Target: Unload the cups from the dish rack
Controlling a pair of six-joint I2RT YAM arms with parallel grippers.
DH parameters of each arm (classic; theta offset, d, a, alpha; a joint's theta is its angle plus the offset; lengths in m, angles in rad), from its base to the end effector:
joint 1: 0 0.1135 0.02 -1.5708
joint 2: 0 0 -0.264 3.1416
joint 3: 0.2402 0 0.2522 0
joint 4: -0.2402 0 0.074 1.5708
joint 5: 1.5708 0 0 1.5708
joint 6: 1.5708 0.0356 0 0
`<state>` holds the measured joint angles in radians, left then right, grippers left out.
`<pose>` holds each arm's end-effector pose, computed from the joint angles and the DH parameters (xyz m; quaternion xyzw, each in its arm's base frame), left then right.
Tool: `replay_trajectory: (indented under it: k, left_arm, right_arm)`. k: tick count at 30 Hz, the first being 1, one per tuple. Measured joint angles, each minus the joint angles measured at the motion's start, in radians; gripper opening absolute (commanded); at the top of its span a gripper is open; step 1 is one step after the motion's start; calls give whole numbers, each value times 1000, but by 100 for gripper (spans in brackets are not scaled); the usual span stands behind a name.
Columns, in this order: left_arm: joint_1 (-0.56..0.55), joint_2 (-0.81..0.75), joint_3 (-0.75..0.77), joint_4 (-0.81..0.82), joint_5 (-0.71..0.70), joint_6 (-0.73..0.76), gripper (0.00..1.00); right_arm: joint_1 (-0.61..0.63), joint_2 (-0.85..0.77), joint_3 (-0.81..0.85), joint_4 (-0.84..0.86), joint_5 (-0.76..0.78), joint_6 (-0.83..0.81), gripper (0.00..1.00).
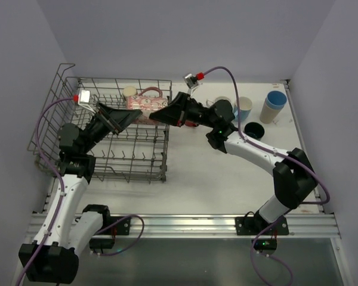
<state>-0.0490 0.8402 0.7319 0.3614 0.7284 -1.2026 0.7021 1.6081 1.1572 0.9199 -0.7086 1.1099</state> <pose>0.1898 -0.0330 0.3685 -0.0759 0.6331 -0.6095 0.4711 0.2649 0.2544 0.3702 -0.1901 0.5406 0.7410 0.3501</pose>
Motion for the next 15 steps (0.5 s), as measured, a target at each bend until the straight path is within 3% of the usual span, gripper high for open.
replay_trajectory:
  k: [1, 3, 4, 5, 8, 10, 15]
  left_arm:
    - [-11, 1, -1, 2, -12, -4, 30]
    - [-32, 4, -1, 15, -32, -26, 52]
    - [-39, 4, -1, 19, -37, -26, 60]
    - [-45, 4, -1, 19, -44, -24, 75]
    - [-62, 2, 18, -25, -45, 7, 94]
    - [-77, -1, 56, -98, -43, 59, 100]
    - [-110, -24, 142, -277, -53, 247, 100]
  right_arm:
    - [0, 3, 0, 16, -2, 15, 8]
    - [-4, 2, 0, 46, -14, 36, 0]
    - [-5, -2, 0, 48, -16, 37, 0]
    - [-6, -9, -3, 46, -16, 33, 0]
    - [-7, -58, -40, 3, 3, -2, 0]
    - [-8, -114, -69, -58, 22, -43, 0]
    - [0, -283, -92, -319, 69, -231, 0]
